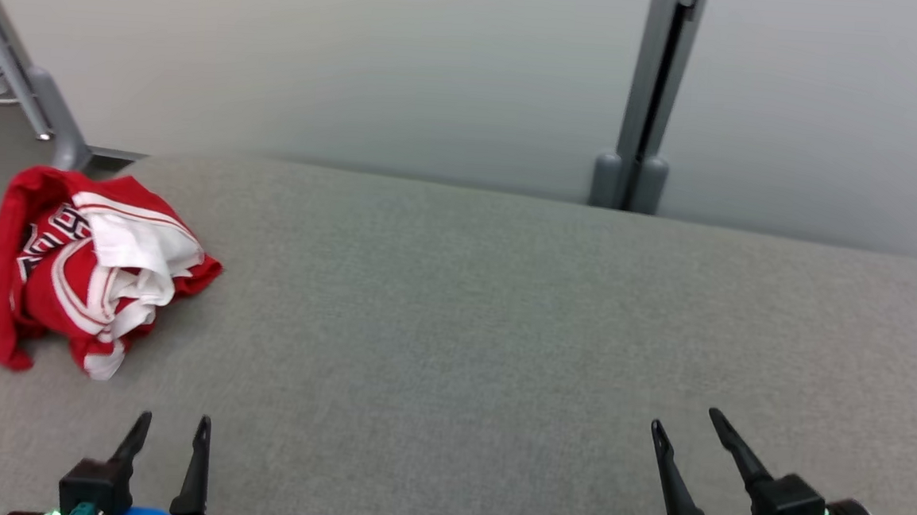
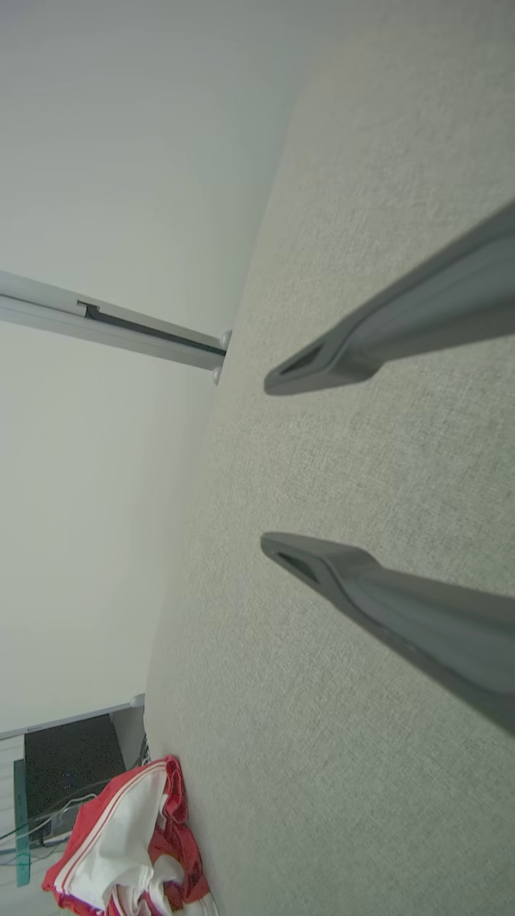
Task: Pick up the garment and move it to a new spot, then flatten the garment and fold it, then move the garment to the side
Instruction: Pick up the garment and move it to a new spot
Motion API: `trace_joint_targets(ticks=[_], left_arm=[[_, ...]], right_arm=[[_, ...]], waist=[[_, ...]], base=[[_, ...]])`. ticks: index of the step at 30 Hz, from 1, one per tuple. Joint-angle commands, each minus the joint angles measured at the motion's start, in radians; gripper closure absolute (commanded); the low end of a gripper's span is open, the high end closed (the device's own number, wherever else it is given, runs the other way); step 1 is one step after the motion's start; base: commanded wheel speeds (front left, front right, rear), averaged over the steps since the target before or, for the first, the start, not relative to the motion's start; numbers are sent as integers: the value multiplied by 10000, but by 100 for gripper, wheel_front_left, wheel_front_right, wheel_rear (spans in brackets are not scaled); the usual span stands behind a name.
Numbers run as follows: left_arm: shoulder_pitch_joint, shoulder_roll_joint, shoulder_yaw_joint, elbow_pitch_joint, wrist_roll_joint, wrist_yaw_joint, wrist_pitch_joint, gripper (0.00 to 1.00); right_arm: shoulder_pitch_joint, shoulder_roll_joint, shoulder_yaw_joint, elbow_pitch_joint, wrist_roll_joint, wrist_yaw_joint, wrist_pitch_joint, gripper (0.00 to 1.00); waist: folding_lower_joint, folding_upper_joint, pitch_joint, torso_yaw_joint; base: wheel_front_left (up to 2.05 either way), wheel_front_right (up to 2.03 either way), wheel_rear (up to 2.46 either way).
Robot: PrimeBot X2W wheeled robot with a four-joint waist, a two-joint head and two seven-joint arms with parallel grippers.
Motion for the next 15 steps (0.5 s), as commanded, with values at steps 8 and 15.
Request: trace_joint_targets(ticks=[8,15], left_arm=[[7,186,449,220,-124,-13,-29,0],[21,205,897,380,-142,-13,-29,0]], right_arm=[[-286,-29,140,188,83,1,-51,0],[-534,-32,146,320,271,1,-50,0]], waist=[[-1,-1,353,1708],[-1,-1,425,2634]], base=[[0,0,0],[0,0,0]])
